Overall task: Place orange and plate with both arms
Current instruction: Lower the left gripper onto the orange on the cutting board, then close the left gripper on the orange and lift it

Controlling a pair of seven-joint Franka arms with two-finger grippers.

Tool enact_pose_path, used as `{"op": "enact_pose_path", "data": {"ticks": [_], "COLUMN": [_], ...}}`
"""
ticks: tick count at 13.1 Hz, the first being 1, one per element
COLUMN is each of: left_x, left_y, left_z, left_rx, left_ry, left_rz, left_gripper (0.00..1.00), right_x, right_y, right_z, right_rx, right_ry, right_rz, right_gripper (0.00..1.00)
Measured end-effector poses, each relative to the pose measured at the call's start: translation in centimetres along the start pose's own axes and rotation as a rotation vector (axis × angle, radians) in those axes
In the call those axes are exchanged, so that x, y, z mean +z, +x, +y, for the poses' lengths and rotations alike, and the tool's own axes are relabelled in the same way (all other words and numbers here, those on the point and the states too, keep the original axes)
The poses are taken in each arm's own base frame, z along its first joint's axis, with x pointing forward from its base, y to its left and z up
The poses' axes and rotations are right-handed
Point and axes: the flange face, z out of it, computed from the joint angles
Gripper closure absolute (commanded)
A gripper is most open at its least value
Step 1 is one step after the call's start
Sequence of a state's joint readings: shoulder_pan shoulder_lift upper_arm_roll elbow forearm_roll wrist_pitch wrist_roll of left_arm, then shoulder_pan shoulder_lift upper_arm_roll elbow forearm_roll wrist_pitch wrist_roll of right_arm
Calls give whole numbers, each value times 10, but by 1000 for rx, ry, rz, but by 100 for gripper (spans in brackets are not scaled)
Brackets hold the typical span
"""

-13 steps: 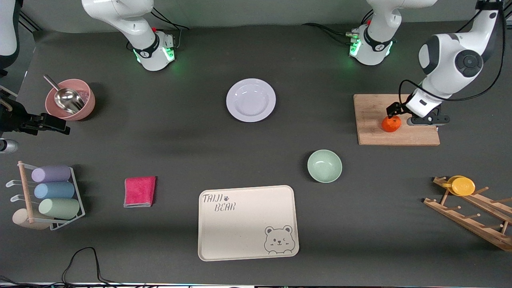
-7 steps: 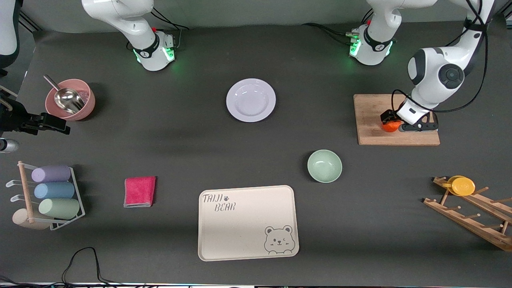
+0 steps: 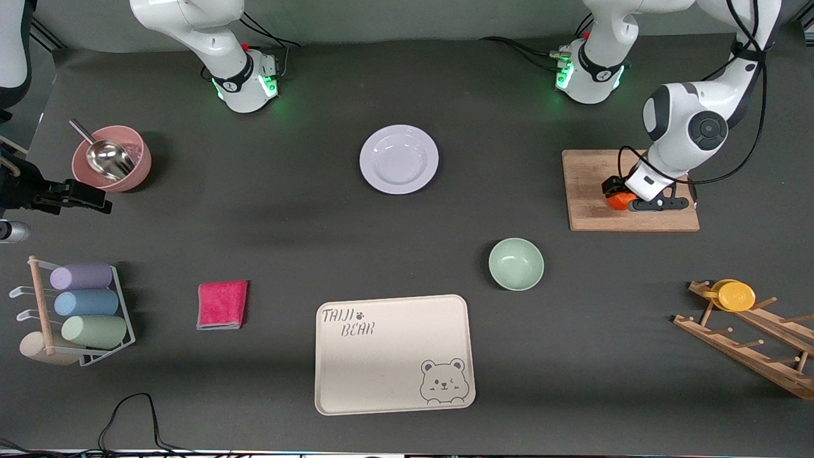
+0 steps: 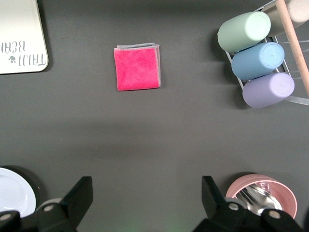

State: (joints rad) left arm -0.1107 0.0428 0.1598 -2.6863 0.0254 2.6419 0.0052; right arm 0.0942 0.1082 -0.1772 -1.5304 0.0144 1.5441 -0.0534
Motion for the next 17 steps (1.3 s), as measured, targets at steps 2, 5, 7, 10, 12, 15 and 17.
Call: {"op": "enact_pose_path", "data": {"ticks": [2, 5, 7, 10, 12, 15, 17], "left_x": [-1, -2, -8, -50, -105, -185, -221], "left_y": [1, 1, 5, 20, 32, 38, 30], "left_z": [0, -1, -1, 3, 22, 85, 144], "left_rx": [-1, -1, -1, -16, -44, -122, -164], "left_ry": [0, 0, -1, -9, -6, 32, 50], "left_rz": [4, 5, 18, 1, -27, -44, -59], "left_gripper": [72, 72, 72, 72, 72, 72, 72], "right_x": [0, 0, 0, 0, 0, 0, 0], "right_y": [0, 0, 0, 0, 0, 0, 0], "right_z": [0, 0, 0, 0, 0, 0, 0], "right_rx": [0, 0, 0, 0, 0, 0, 0], "right_ry": [0, 0, 0, 0, 0, 0, 0], "right_rz": [0, 0, 0, 0, 0, -1, -1], "right_gripper": [0, 0, 0, 0, 0, 0, 0]}}
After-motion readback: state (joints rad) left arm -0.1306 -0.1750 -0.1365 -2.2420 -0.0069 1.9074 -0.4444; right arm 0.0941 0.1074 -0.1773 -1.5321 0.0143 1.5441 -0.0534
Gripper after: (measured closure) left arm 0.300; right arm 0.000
